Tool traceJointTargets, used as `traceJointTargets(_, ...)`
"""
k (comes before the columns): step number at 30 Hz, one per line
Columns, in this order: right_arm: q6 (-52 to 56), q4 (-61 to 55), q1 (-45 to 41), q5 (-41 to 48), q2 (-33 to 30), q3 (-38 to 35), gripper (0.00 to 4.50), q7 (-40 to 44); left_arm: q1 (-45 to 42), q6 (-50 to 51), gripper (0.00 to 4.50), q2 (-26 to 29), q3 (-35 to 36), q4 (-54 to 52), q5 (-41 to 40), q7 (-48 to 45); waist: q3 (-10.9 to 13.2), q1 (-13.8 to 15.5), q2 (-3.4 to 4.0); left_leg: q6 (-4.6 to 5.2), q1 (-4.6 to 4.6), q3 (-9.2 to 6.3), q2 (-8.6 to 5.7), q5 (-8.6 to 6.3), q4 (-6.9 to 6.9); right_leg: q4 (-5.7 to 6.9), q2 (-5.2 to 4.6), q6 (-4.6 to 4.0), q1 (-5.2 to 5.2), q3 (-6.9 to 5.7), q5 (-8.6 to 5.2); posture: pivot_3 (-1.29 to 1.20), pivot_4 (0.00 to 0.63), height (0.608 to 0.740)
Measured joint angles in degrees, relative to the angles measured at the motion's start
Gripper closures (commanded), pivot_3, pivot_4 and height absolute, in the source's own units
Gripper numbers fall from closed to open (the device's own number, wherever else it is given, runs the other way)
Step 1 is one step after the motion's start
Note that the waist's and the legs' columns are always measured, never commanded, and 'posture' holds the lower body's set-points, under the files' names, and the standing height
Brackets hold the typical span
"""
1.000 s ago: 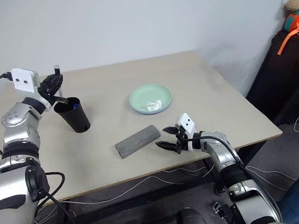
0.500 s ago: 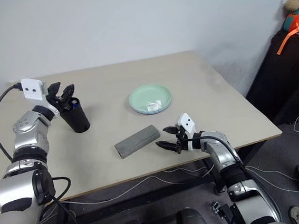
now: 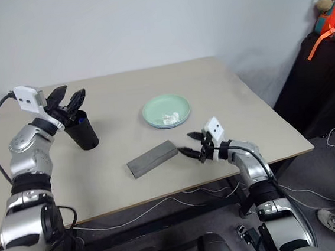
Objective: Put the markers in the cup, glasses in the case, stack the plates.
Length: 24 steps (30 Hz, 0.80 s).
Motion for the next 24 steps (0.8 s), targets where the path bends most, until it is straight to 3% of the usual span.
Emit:
traceJointTargets(6, 2.25, -3.99, -1.33, 2.29, -3.6, -2.21, 0.71, 0.62, 18.69, 13.21, 1.28, 1.3, -0.98, -25.25, -5.8, -3.27, 0.0, 0.28, 0.0, -0.01, 0.0, -0.02, 0.01, -0.01, 0.03, -0.02, -0.01, -0.04, 0.03, -0.03, -0.03, 0.0, 0.0, 0.74)
traceJointTargets(9, 2.79, -4.0, -1.55, 2.62, -5.89, -2.64, 0.71, 2.25, 25.39, 15.67, 1.28, 1.67, -1.34, -32.23, -5.88, -2.99, 0.0, 0.39, 0.03, -0.21, 0.03, -0.02, 0.0, -0.12, 0.05, -0.05, -0.05, -0.16, 0.07, -0.06, -0.1, 0.0, 0.0, 0.74)
traceJointTargets(16, 3.88, -1.0, -3.35, 3.47, -8.68, -2.93, 0.71, 5.77, 33.66, 14.45, 1.28, -1.3, -4.22, -35.13, -1.82, 1.38, 0.03, 0.31, 0.07, -0.21, 0.04, -0.06, 0.05, -0.12, 0.04, -0.03, -0.03, -0.17, 0.02, -0.15, -0.11, 0.0, 0.0, 0.74)
traceJointTargets(24, 3.88, 0.81, -3.94, 3.47, -8.71, -2.77, 0.71, 7.51, 35.62, 11.71, 1.28, -4.81, -2.68, -35.52, -0.82, 8.37, 0.02, 0.3, 0.09, -0.21, 0.0, -0.05, 0.05, -0.12, 0.03, -0.08, -0.02, -0.17, 0.02, -0.14, -0.11, 0.0, 0.0, 0.74)
